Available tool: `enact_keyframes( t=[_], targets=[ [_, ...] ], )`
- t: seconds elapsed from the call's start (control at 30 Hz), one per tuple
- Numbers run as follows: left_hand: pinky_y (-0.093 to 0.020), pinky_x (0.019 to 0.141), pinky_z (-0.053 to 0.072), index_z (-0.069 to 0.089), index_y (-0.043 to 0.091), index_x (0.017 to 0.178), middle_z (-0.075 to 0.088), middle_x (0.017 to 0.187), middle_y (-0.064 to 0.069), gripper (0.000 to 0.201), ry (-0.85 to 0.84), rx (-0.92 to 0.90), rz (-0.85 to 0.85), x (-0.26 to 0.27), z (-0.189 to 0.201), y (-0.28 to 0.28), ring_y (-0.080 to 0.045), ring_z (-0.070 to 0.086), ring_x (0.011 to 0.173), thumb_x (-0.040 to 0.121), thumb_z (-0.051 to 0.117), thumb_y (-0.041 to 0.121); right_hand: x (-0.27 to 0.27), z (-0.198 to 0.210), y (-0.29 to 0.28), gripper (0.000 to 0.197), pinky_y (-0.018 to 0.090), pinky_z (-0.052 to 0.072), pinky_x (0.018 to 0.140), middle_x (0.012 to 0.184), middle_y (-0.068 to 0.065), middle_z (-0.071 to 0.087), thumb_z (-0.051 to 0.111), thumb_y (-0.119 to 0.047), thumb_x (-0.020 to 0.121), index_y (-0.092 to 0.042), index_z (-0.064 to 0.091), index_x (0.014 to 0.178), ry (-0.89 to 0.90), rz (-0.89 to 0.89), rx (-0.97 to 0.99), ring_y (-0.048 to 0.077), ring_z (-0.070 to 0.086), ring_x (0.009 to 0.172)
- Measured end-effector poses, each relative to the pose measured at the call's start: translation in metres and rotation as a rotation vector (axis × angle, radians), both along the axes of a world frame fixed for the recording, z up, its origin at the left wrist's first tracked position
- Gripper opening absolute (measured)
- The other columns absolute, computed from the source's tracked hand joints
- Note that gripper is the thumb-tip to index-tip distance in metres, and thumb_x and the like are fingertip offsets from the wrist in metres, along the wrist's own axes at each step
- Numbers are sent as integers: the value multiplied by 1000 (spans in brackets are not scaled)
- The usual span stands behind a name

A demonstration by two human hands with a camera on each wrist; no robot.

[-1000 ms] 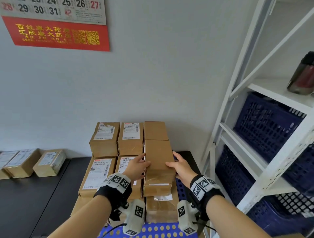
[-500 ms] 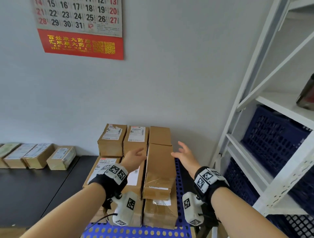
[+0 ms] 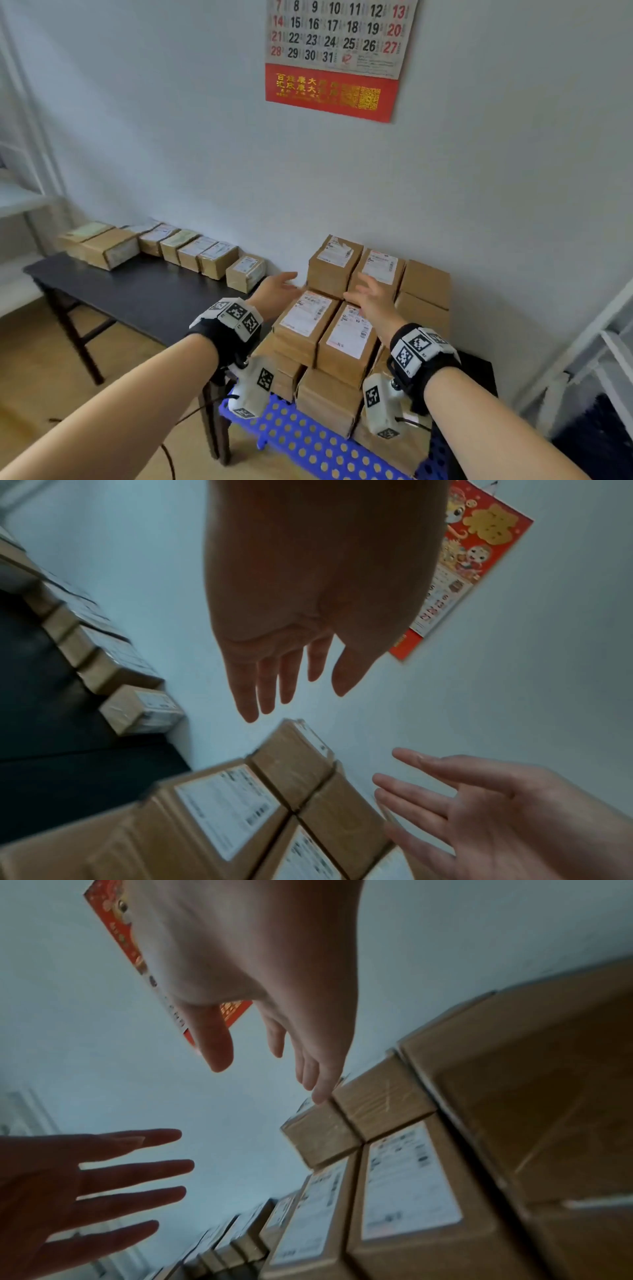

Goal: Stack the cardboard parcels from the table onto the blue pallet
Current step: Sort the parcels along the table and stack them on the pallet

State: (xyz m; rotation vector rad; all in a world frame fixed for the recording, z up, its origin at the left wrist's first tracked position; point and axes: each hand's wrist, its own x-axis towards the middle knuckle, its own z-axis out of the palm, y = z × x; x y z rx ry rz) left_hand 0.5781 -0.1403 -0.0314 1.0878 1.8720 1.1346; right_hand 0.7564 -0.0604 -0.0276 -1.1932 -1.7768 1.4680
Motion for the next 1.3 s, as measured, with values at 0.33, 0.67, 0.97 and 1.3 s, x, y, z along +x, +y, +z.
enact_keyframes(
  t=[0.33, 0.67, 0.97, 1.3],
  targets=[
    [-17, 59, 45, 37, 14, 142, 56, 128, -10, 50, -66, -59, 218, -177, -28, -72, -5, 52, 74, 94, 52, 14, -192, -36, -37, 61, 37, 34, 109, 144, 16, 40, 59, -7, 89, -10, 33, 144, -54, 148, -53, 25, 40, 133],
    [-28, 86, 45, 36, 18, 142, 50, 135, -10, 51, -78, -163, 277, -371, -67, -142, -21, 54, 113, 94, 52, 20, -395, -86, -72, 60, 43, 35, 110, 144, 13, 41, 61, -11, 88, -13, 37, 143, -51, 150, -196, 23, 41, 131],
    [-27, 85, 45, 37, 16, 142, 52, 133, -11, 50, -85, -198, 367, -516, -101, -158, -22, 53, 114, 95, 51, 17, -540, -122, -72, 57, 36, 40, 102, 144, 11, 41, 58, -10, 90, -13, 38, 143, -89, 195, -255, 24, 42, 131],
    [-26, 84, 45, 37, 18, 142, 53, 133, -9, 48, -119, -254, 362, -656, -143, -110, -22, 54, 117, 96, 49, 17, -699, -172, -25, 55, 38, 39, 104, 146, 9, 39, 57, -12, 91, -14, 37, 143, -119, 209, -329, 26, 41, 132]
  ],
)
